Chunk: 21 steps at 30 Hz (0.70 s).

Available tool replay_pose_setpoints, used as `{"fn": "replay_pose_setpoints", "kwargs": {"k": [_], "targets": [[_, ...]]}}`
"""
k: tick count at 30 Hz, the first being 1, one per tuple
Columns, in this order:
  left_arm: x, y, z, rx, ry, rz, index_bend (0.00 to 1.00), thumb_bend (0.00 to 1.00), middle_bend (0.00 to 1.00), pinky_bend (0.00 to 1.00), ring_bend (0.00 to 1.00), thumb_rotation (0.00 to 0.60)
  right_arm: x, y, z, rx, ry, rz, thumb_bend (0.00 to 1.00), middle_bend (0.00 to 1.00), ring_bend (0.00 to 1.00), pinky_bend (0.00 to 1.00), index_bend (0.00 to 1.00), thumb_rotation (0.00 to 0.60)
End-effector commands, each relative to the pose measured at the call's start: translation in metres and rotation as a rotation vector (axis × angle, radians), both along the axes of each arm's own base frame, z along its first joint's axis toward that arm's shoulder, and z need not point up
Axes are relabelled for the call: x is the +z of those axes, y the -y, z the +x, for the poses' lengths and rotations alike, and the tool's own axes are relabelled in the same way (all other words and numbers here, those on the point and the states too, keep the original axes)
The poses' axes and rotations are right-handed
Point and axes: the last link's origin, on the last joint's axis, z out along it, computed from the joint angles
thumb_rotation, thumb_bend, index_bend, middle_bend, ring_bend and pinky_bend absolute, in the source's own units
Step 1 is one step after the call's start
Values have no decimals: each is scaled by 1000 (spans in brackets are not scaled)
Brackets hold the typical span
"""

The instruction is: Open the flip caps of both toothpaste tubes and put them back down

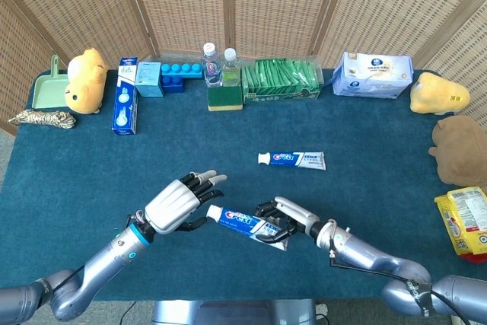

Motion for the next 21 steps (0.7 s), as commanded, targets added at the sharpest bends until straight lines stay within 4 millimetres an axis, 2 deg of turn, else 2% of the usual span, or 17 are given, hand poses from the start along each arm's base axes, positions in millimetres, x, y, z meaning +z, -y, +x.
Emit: {"fn": "replay_pose_setpoints", "kwargs": {"k": [1, 4, 9, 15, 21], "targets": [[-3, 0, 2, -5, -1, -8, 269, 281, 156, 262, 134, 555, 0, 0, 0, 7, -2, 0, 443, 741, 702, 644, 955, 600], [-6, 1, 4, -13, 3, -13, 273, 281, 157, 265, 134, 556, -1, -1, 0, 7, 2, 6, 443, 741, 702, 644, 955, 600], [-8, 2, 6, -28, 6, -13, 292, 293, 171, 277, 149, 599, -1, -3, 2, 10, 7, 18, 442, 741, 702, 644, 955, 600], [-11, 3, 9, -50, 12, -17, 320, 363, 198, 289, 172, 600, -2, -5, 1, 16, 5, 27, 445, 741, 703, 644, 955, 600], [-12, 4, 10, -66, 10, -30, 325, 382, 202, 291, 175, 599, -2, -7, 0, 17, 4, 34, 444, 741, 703, 644, 955, 600]]}}
